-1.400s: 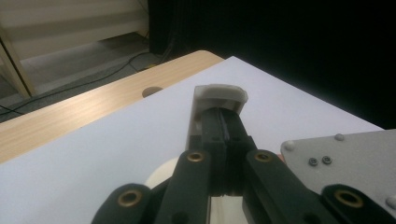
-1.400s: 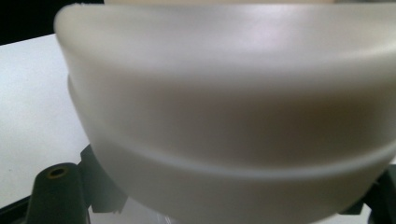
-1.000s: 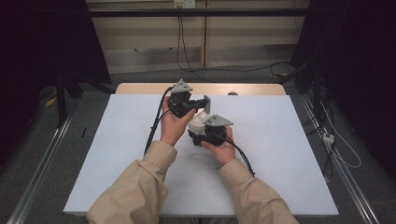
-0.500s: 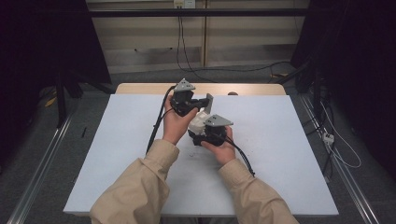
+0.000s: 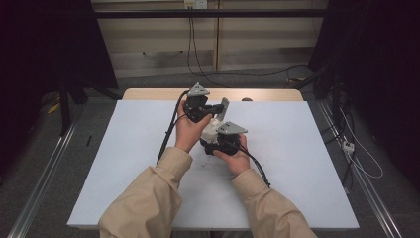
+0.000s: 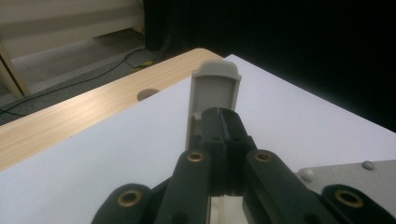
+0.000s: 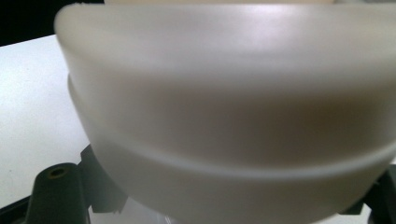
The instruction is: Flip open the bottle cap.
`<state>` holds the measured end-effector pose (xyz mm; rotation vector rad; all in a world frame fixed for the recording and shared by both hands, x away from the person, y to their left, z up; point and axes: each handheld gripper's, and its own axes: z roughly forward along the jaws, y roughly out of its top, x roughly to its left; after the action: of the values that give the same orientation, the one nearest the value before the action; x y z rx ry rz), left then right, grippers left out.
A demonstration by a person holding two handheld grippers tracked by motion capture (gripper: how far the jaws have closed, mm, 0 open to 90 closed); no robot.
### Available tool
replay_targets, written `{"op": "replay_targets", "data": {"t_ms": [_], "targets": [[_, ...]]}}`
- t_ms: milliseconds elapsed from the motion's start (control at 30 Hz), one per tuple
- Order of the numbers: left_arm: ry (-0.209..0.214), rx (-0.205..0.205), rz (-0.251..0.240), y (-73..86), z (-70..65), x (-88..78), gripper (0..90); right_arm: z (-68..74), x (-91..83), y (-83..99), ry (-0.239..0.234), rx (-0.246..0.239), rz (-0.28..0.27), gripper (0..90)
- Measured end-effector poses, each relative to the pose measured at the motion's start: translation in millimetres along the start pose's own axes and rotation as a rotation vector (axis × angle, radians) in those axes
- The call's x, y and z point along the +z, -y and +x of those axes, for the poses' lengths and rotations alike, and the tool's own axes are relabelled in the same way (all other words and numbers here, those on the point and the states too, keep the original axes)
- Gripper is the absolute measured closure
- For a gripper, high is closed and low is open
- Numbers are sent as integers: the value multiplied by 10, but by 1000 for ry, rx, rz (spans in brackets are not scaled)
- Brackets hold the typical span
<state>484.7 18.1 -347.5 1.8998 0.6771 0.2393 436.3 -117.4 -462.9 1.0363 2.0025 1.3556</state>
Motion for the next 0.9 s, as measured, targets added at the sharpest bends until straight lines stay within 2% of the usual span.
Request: {"op": "replay_targets", "data": {"t_ms": [900], "targets": [[10, 4, 8, -6, 33, 119, 900, -1, 0, 0, 0, 2, 0, 185]]}}
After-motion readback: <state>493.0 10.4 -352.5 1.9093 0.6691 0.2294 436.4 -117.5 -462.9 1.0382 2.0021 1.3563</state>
